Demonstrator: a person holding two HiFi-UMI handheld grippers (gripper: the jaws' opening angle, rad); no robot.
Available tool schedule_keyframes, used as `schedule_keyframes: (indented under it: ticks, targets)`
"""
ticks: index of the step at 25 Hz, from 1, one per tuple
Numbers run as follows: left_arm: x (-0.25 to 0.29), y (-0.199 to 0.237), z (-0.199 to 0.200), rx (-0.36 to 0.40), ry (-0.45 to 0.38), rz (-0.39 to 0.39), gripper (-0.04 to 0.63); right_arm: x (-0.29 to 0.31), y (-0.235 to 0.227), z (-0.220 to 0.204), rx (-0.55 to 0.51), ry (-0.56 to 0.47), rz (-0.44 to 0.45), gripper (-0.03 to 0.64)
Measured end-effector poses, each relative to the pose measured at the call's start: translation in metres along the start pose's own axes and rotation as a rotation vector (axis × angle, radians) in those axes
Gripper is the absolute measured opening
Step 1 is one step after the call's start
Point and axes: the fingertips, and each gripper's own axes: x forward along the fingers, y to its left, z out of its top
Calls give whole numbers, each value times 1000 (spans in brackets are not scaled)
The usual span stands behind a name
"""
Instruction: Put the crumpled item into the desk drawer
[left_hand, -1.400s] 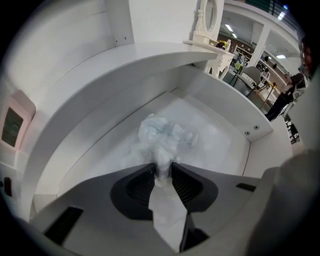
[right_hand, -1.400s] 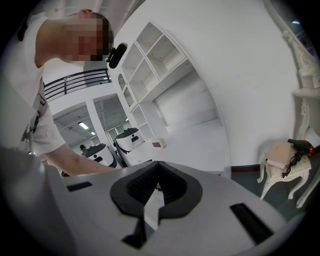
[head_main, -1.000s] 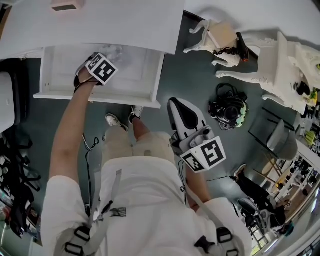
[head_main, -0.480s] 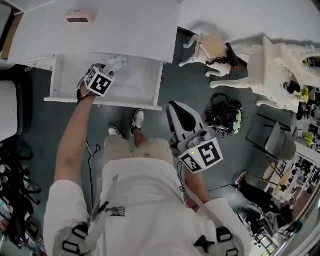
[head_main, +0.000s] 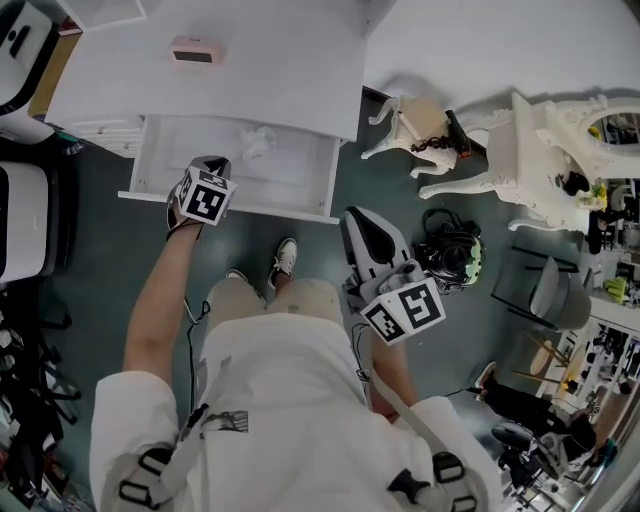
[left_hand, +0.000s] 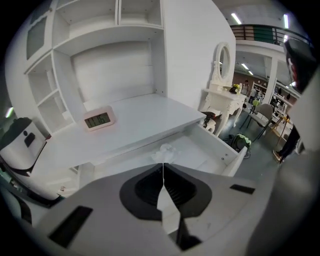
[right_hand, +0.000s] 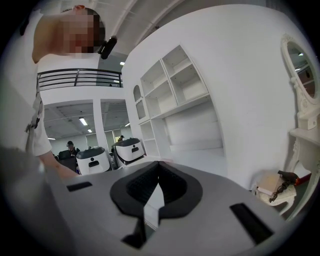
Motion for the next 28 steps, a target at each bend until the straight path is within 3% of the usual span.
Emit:
schedule_keyframes:
  ticks: [7, 14, 20, 28]
  targets:
    - [-70, 15, -30, -107, -117, 51, 17, -15, 24, 13, -43, -37, -43, 9]
    - [-135, 14, -51, -161, -217, 91, 15, -17, 72, 6, -51, -57, -10, 9]
    - [-191, 17, -37, -196, -360, 128, 15, -25, 82, 10, -60, -73, -18, 9]
    - [-259, 8, 6, -241, -564, 161, 15, -44, 57, 27, -76, -87, -57, 9]
